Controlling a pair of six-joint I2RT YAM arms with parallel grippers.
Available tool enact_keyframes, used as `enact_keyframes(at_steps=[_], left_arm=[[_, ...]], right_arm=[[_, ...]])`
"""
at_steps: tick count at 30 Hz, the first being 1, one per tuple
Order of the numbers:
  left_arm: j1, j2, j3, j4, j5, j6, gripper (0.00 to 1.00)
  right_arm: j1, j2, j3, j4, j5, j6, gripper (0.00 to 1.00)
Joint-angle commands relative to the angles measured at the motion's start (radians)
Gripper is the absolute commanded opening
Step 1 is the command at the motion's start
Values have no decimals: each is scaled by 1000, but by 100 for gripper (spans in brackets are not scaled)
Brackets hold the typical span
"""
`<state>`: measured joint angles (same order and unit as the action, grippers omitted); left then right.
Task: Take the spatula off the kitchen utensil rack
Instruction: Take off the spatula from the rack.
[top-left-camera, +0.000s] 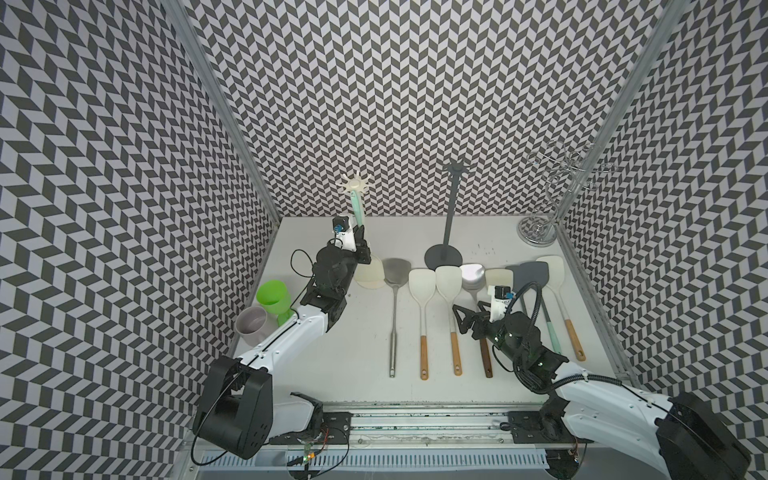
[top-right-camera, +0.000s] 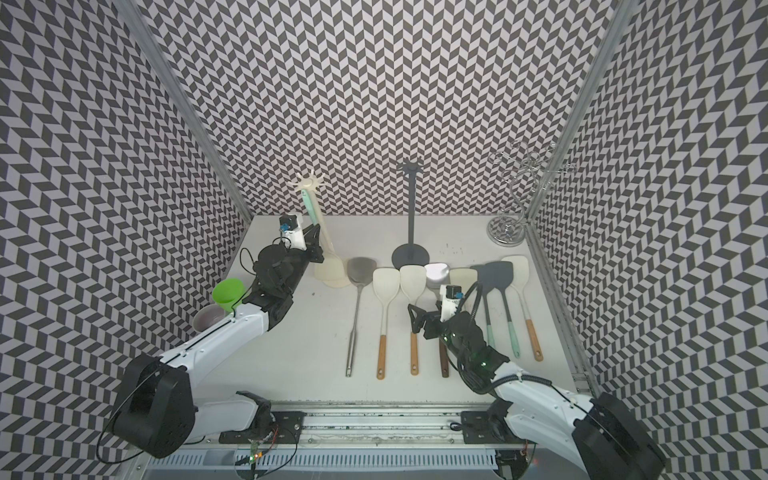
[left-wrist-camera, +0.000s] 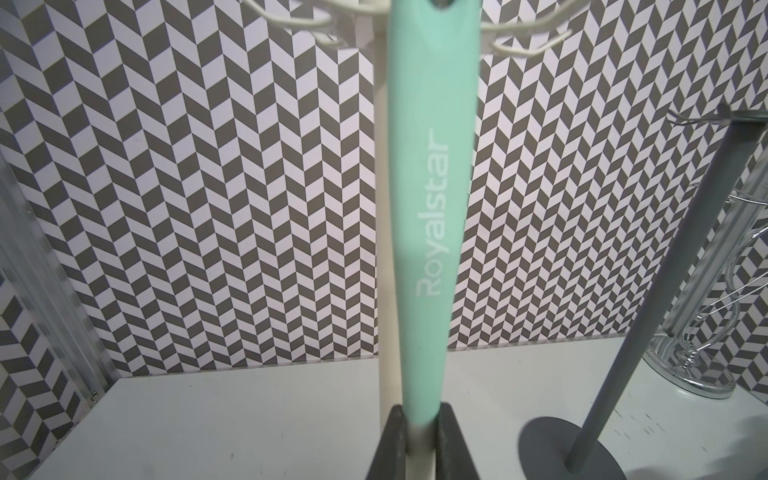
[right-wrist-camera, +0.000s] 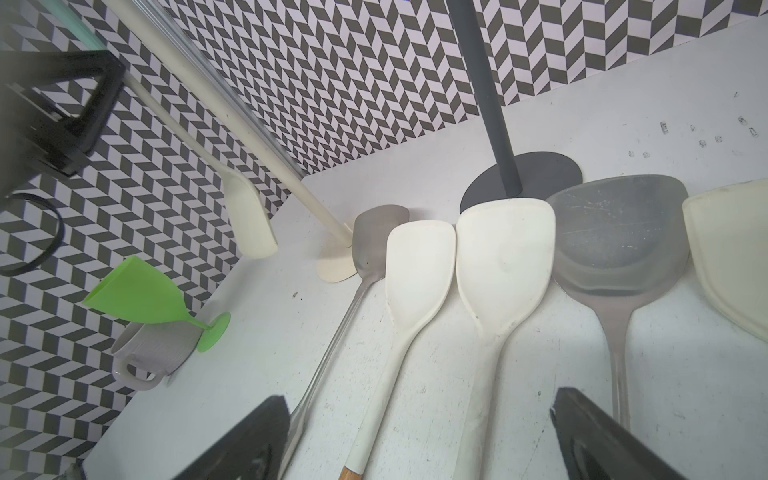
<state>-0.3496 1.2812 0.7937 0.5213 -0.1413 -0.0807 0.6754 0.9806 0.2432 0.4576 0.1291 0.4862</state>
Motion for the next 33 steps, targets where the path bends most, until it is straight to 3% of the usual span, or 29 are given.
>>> enact_keyframes(at_steps=[1,12,22,33], left_arm=[[-4,-75,-2,67,3,-14,4],[-4,-116,-103,135,42,-25,2],[10,-116,13,29,170,-103,0],[14,-279,2,-132,104,-156,0]], right_arm=[[-6,3,26,61,-5,-19,100],[-7,26,32,62,-5,-22,100],[-6,38,40,55,3,-26,100],[-7,38,47,53,-42,-52,100]])
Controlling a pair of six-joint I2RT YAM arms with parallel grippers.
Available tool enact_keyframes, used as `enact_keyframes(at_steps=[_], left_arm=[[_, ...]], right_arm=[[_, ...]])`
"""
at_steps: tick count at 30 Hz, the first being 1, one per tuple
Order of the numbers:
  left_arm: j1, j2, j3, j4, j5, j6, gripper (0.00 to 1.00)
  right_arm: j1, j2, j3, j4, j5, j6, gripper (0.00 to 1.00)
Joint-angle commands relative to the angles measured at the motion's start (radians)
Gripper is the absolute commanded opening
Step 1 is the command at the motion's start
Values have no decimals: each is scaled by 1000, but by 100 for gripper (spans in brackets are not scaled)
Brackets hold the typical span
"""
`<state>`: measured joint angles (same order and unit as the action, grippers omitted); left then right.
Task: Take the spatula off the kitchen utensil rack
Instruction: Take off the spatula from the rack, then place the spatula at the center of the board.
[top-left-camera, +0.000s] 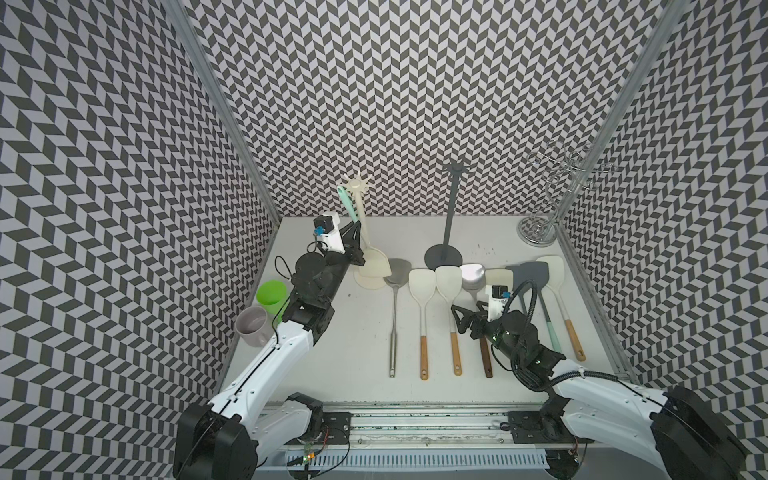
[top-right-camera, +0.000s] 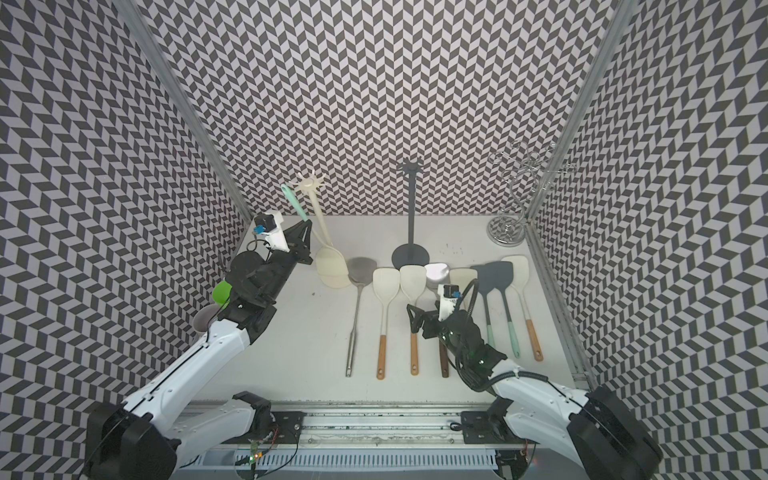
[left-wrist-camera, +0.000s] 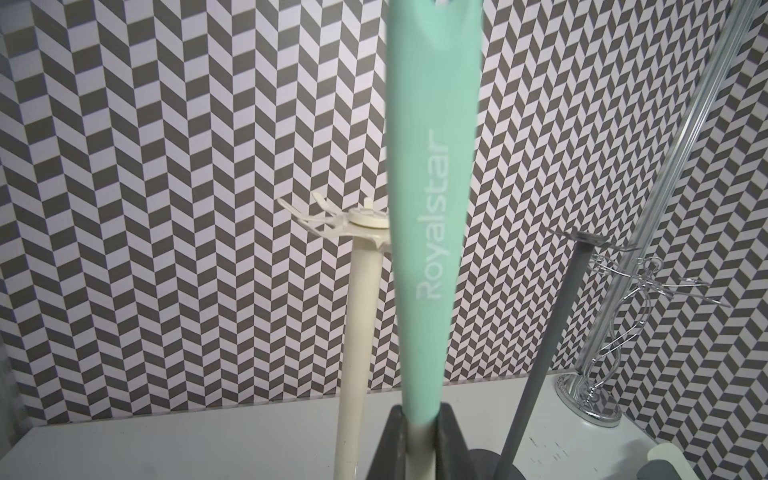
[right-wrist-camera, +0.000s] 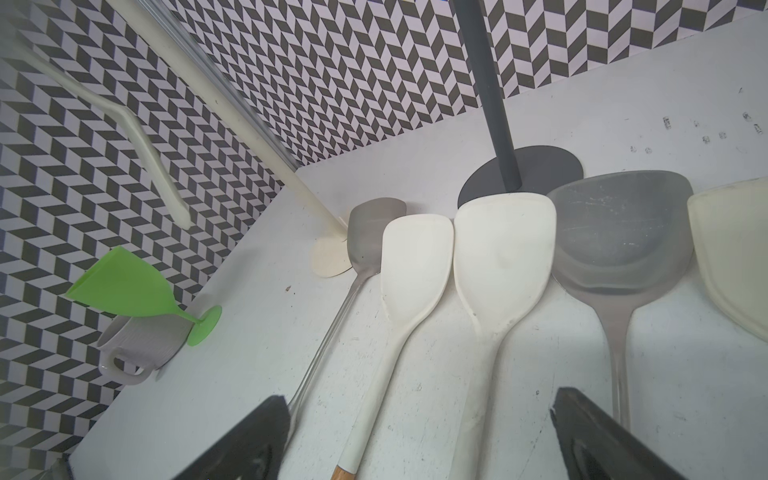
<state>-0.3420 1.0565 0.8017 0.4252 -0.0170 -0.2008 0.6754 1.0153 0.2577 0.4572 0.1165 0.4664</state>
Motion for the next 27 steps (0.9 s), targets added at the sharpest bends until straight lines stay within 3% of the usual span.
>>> enact_keyframes(at_steps=[1,7,11,19,27], left_arm=[[7,-77,-15,-46,-19,-56,0],[6,-164,-84,-61,60,-173,0],[-4,-180,-148,-6,126,-172,0],[-88,-126,-183,31,147,17,0],[-337,-49,-97,-57,17,308,0]], right_arm=[[-7,3,36,51,-51,-47,99],[-5,-36,22,89,-210,-136,94],[-5,-86,12,109,-292,-168,90],[-5,-196,157,-35,-296,-100,91],[-5,-164,431,-181,-380,-163,86]])
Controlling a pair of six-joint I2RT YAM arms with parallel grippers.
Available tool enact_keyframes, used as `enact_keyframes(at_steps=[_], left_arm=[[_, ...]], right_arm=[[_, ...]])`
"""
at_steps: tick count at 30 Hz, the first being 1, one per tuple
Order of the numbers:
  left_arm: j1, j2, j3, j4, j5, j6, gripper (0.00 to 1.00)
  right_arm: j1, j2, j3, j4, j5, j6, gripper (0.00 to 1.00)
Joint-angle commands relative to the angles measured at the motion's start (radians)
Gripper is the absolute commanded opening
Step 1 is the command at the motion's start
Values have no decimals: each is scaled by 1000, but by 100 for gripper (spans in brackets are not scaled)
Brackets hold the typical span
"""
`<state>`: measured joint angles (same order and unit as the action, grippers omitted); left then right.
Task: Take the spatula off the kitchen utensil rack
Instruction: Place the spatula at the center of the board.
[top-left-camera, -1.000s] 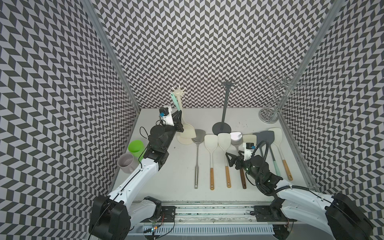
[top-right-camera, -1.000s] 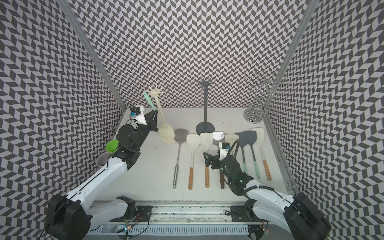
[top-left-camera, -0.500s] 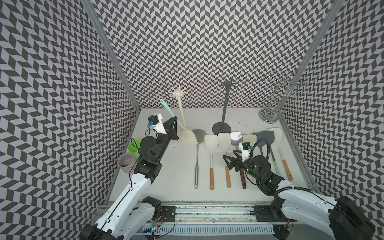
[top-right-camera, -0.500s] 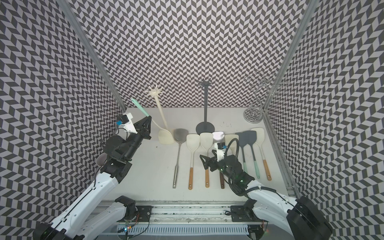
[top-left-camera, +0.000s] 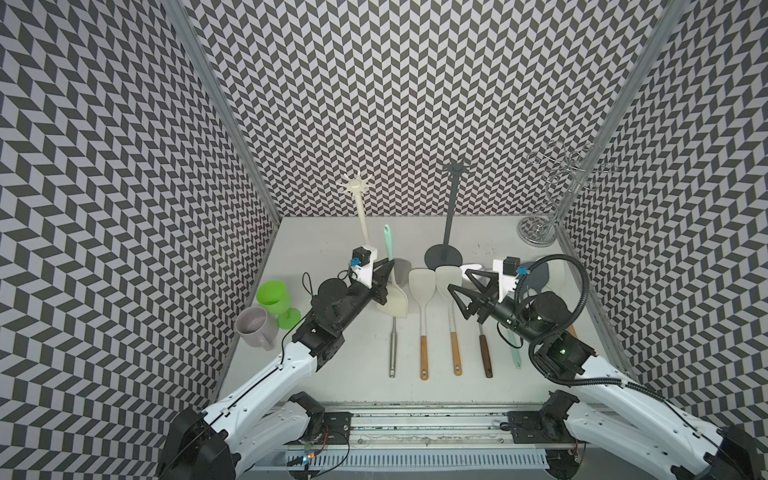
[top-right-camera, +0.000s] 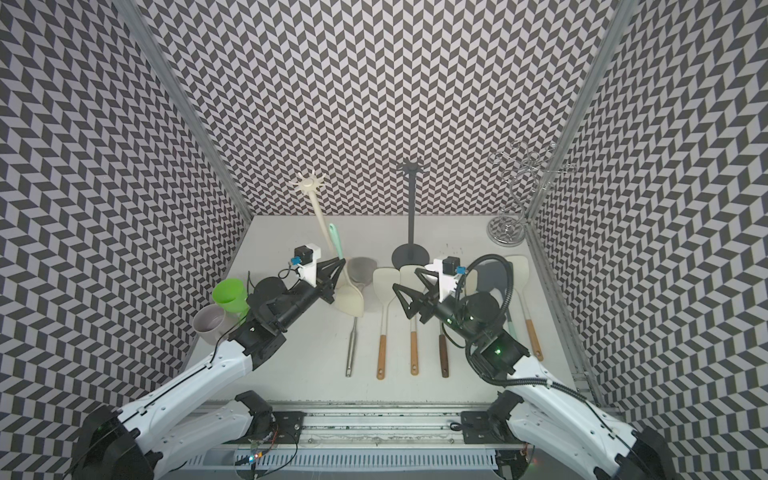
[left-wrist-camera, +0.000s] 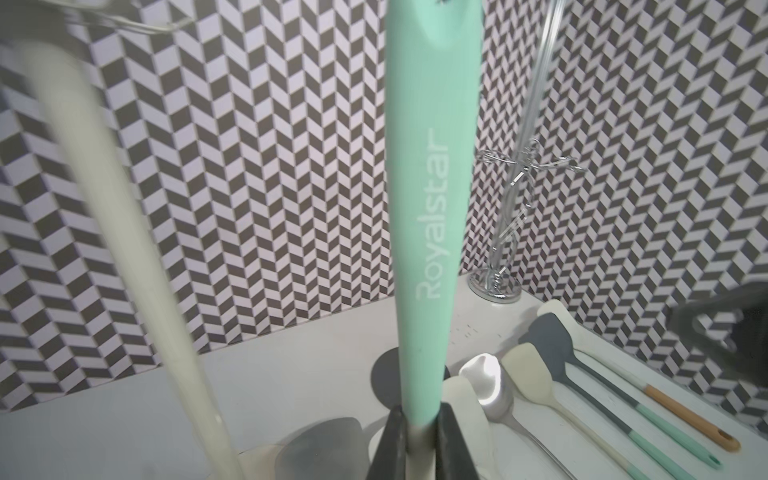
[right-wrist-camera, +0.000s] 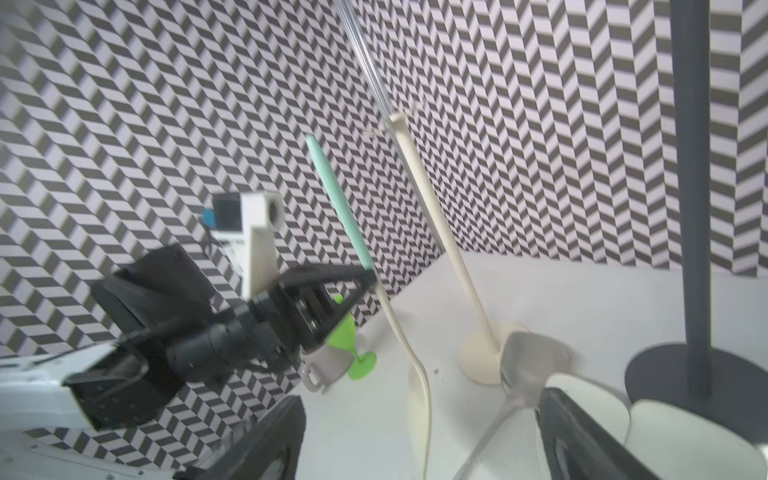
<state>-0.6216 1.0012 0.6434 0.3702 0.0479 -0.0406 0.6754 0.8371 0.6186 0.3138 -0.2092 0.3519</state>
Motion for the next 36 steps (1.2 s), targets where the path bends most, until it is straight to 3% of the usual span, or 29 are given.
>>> enact_keyframes(at_steps=[1,9,18,26,29,32,33,34,36], left_arm=[[-76,14,70,-10,-51,168,0],[-214,91,129,-59,-84,279,0],[-245,137,147,-70,-105,298,0],[-247,125,141,-70,-74,295,0],[-247,122,136,-63,-65,288,0],[-247,118,138,-61,-74,268,0],[-247,114,140,-59,-81,252,0],[-244,108,141,-56,-97,230,3],[-237,96,151,-68,-95,180,41]], right_arm=[[-5,25,92,-43,-65,-60,86],[-4,143,212,-59,-158,-131,76],[-4,205,267,-71,-170,-143,68],[-4,251,303,-57,-111,-136,50],[-4,285,326,-53,-131,-127,37],[-4,311,346,-64,-160,-126,6],[-3,313,344,-61,-163,-126,0],[-2,310,333,-50,-158,-126,0],[0,293,304,-7,-136,-128,0]])
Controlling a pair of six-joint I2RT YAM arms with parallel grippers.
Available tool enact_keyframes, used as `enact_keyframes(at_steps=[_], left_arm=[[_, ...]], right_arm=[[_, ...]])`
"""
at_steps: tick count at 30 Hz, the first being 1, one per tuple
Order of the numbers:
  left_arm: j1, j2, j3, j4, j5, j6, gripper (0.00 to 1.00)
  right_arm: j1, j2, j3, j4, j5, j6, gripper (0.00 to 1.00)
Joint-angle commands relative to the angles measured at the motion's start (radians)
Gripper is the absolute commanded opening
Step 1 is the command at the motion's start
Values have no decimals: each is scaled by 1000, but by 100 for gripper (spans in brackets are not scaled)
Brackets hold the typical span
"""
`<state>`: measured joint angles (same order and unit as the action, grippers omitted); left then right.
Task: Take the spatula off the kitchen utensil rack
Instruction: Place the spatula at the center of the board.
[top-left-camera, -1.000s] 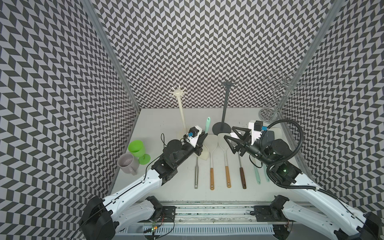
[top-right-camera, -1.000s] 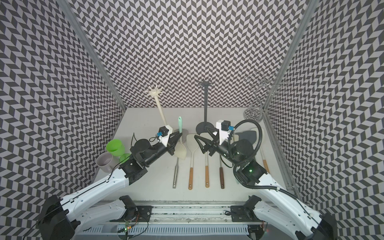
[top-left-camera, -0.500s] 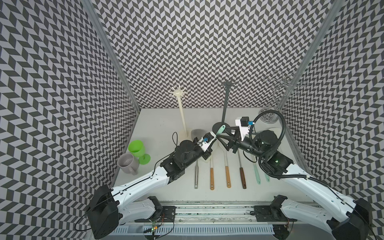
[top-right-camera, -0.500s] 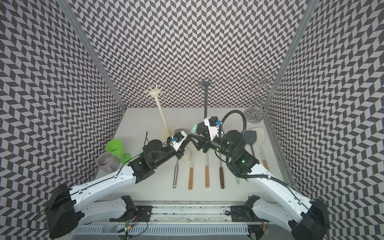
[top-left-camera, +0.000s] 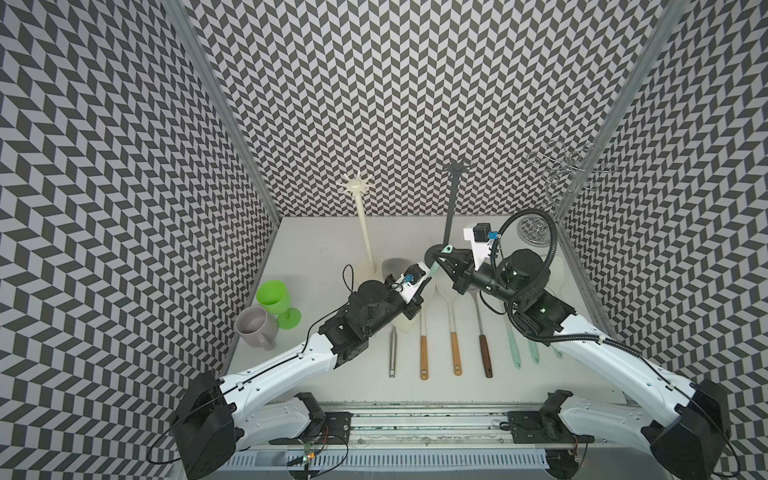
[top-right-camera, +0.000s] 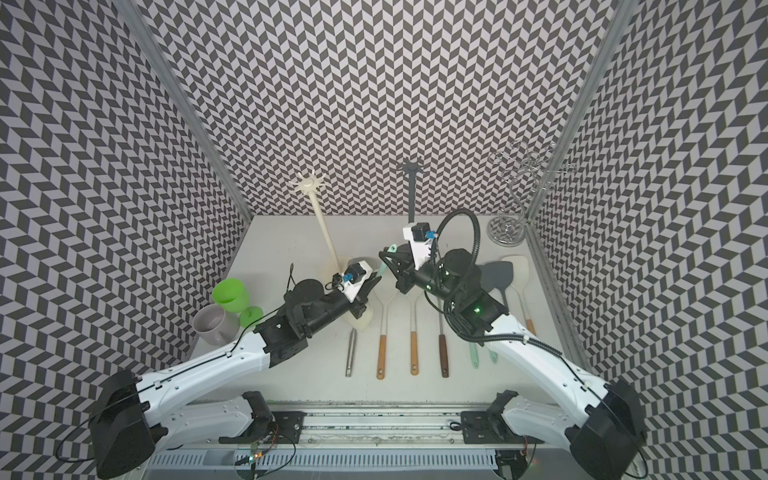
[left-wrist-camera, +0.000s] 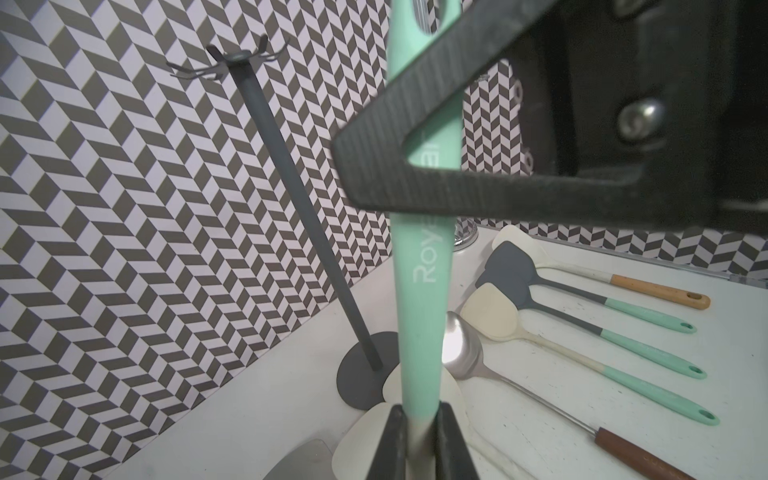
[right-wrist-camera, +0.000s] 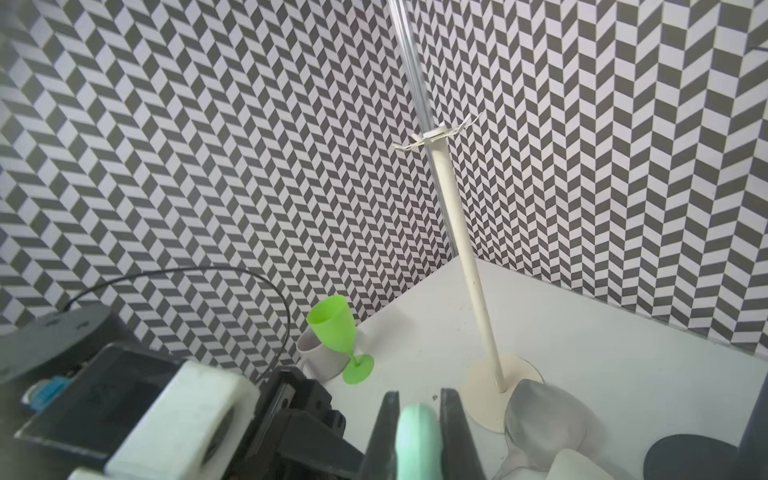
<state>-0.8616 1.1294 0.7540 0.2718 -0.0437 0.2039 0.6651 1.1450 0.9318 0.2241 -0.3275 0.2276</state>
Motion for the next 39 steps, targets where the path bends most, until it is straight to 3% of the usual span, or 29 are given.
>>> enact_keyframes(at_steps=[1,4,6,9,10,15,19,24,28,39], left_arm=[[8,-41,52,18,-10,-103,59],[34,-74,101,-70,-12,-247,90],[50,-109,125,-124,-10,-362,98],[122,-181,125,-158,66,-586,99],[173,-206,113,-148,137,-691,99],[384,-294,-37,86,429,-1173,99],[436,-312,-158,281,507,-1537,99],[439,-306,-240,356,528,-1854,99],[436,-352,-318,368,468,-2007,98],[376,-436,-385,277,300,-2211,88]], right_arm=[[11,-27,-28,108,-1,-7,0],[13,-62,-78,191,65,-19,0],[16,-81,-113,254,106,-34,0],[26,-101,-169,374,157,-60,0],[35,-103,-188,423,179,-72,0],[127,-96,-255,649,299,-166,0],[228,-69,-293,838,414,-260,0],[333,4,-310,1030,551,-382,0],[378,78,-321,1153,620,-439,0],[463,288,-329,1505,701,-573,0]])
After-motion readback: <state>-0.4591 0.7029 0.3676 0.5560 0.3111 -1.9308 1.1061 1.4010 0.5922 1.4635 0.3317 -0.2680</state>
